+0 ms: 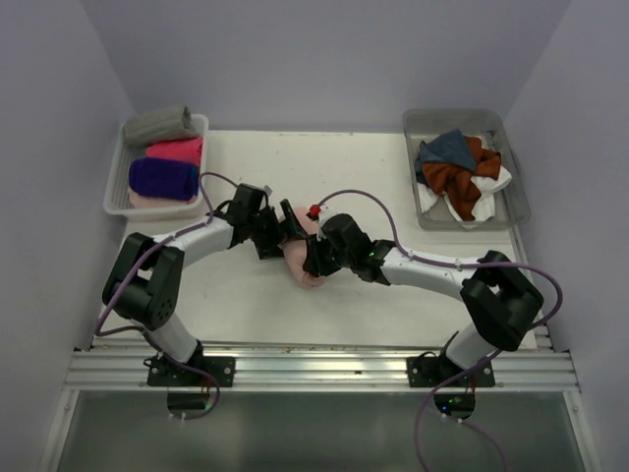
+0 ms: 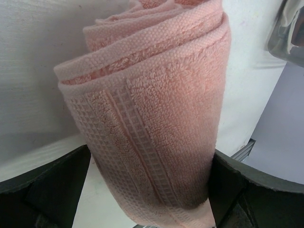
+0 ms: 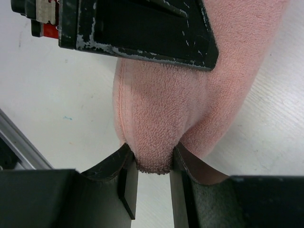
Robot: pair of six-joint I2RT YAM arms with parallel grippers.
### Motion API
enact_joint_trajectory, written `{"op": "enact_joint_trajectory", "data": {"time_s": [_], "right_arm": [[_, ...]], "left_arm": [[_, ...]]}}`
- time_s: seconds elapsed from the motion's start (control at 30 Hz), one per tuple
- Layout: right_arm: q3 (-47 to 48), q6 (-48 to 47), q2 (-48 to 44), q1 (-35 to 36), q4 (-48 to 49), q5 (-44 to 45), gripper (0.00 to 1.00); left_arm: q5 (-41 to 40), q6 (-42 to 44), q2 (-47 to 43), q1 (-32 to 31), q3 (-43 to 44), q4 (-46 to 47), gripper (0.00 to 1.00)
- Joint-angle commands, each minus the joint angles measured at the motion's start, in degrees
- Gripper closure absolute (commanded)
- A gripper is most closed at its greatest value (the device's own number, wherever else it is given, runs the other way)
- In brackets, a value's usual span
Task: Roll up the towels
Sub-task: Place the rolled towel into the container
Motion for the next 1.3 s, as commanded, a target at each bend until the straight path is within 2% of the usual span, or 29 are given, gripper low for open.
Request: {"op": "enact_joint_trajectory", "data": {"time_s": [0.0,0.2,0.27,0.3,0.37,0.4,0.47,0.5,0.53,0.63,0.67,0.73,0.83,0.87,0.97,1.0,1.13,1.27], "right_arm": [[-1.6,4.4,-1.9,-0.8,5.0,-4.4,0.75],[-3.3,5.9,-1.6,-1.4,6.8,-5.7,0.75],[-3.8,6.4,-1.6,-1.9,7.3,-5.7,0.75],[-4.0,6.4,-1.6,-1.9,7.4,-5.6,0.74],[-4.5,6.3,-1.4,-2.1,7.3,-5.0,0.72],[-4.6,6.0,-1.3,-2.3,6.9,-4.7,0.64],[-3.9,4.1,-1.2,-2.2,4.4,-3.7,0.44],[-3.4,3.6,-1.9,-2.3,3.2,-2.9,0.34],[-2.4,2.8,-2.7,-2.3,2.0,-2.1,0.21],[-1.0,0.7,-8.2,-2.3,-2.8,0.8,0.12],[-0.9,0.1,-9.6,-2.3,-4.3,1.7,0.11],[-0.9,0.0,-13.5,-2.4,-5.1,3.4,0.13],[-0.2,1.5,-15.0,-2.8,-5.5,4.8,0.23],[0.2,2.7,-14.6,-2.9,-5.5,5.1,0.33],[2.1,5.3,-11.5,-3.0,-5.2,4.1,0.46],[2.4,6.2,-10.7,-3.0,-4.9,4.1,0.54],[4.9,7.7,-6.4,-3.2,-4.9,3.0,0.59],[3.4,9.3,-3.1,-3.0,-1.2,-2.6,0.62]], "left_arm": [[0.9,1.0,0.8,-0.2,2.1,0.8,0.0],[1.6,-0.4,2.6,-0.9,1.4,3.1,0.02],[3.1,-1.8,3.0,-1.2,0.2,5.6,0.08],[3.4,-2.2,3.1,-1.2,0.0,6.0,0.17],[3.9,-2.3,3.5,-1.4,0.1,6.4,0.24],[4.1,-2.4,3.6,-1.5,0.0,6.6,0.37],[4.5,-2.7,3.5,-1.5,0.0,7.4,0.48],[4.4,-2.7,3.3,-1.6,0.1,7.5,0.59],[4.4,-2.4,3.1,-1.6,0.3,7.5,0.63],[3.1,0.0,2.1,-1.5,1.7,6.3,0.68],[2.7,1.5,1.5,-1.5,2.3,6.2,0.69],[2.4,2.8,1.0,-1.5,2.5,6.1,0.69],[2.4,5.8,1.2,-1.5,3.3,5.8,0.69],[3.0,6.3,1.7,-1.5,3.5,5.8,0.69],[5.1,7.8,2.7,-1.5,3.4,6.9,0.69],[5.7,8.1,2.8,-1.5,3.2,7.3,0.7],[6.1,8.2,3.2,-1.4,3.4,7.4,0.7],[5.4,7.3,3.2,-1.4,3.6,7.6,0.7]]}}
